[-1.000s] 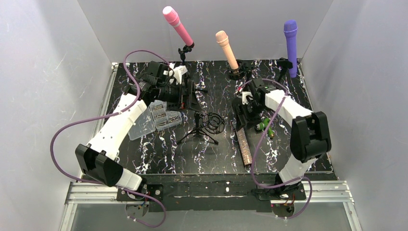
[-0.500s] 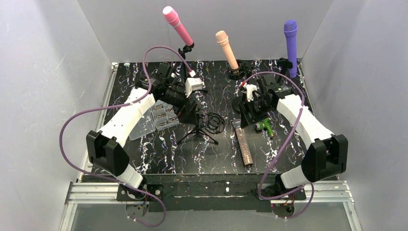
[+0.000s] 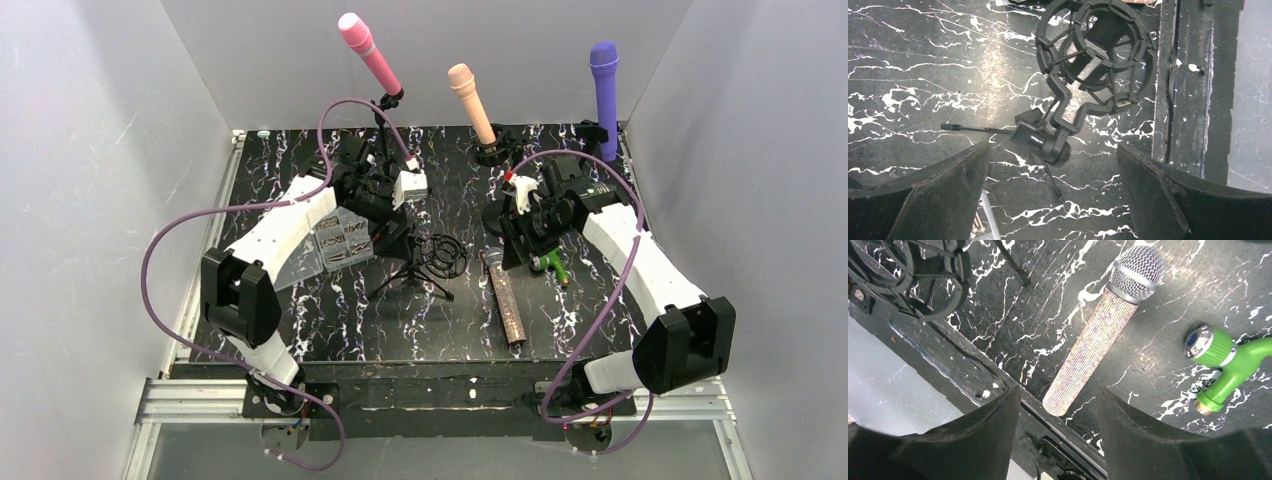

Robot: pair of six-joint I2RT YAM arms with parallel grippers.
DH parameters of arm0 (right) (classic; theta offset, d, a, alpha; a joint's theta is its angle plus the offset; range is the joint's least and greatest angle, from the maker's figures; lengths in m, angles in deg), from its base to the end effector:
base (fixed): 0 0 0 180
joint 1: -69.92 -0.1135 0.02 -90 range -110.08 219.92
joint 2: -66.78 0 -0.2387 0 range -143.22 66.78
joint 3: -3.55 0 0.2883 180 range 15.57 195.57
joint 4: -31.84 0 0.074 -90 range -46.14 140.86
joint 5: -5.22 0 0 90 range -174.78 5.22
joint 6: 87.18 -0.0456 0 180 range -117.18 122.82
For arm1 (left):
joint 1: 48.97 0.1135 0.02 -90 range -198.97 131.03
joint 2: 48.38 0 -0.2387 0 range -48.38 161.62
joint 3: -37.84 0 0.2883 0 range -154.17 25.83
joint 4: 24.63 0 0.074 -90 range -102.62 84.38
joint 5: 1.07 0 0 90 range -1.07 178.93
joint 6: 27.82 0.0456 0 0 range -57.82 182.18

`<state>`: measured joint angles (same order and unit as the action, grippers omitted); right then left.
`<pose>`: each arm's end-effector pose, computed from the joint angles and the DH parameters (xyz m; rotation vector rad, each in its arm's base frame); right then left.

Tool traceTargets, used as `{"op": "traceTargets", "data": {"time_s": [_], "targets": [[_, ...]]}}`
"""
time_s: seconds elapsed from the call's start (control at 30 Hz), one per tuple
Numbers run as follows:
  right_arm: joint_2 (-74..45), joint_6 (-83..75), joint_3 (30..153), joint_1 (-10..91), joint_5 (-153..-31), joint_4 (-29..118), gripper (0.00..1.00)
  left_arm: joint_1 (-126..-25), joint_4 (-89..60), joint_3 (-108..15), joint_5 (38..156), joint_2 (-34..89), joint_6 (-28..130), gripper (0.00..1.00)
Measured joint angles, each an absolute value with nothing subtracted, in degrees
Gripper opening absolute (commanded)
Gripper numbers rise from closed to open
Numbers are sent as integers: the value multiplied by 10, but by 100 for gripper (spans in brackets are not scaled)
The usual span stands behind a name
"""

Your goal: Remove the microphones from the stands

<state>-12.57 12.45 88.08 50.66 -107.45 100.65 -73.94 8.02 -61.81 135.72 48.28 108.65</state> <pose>0.2912 0.1204 0.2701 -0.7842 2.5437 0.5834 0.3731 -0.2104 0.3136 1.5009 1.2667 -0.6030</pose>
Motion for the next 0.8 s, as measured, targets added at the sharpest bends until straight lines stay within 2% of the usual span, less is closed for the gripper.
{"op": "traceTargets", "data": {"time_s": [0.27, 0.4, 0.43, 0.47, 0.73, 0.8], "targets": [[-124, 124, 859, 507, -1077, 1007, 63, -742, 55, -618, 1360, 514, 1084, 86], [-123, 124, 859, 507, -1078, 1004, 62, -747, 52, -616, 1359, 517, 1078, 73], [-123, 124, 859, 507, -1079, 1003, 62, -748, 51, -615, 1359, 517, 1075, 68], [-123, 124, 858, 507, -1080, 1003, 62, -750, 49, -614, 1359, 517, 1071, 59], [-117, 125, 840, 507, -1085, 994, 61, -752, 32, -608, 1357, 517, 1033, 2], [-113, 125, 840, 507, -1085, 993, 61, -752, 28, -608, 1357, 517, 1019, 0]]}}
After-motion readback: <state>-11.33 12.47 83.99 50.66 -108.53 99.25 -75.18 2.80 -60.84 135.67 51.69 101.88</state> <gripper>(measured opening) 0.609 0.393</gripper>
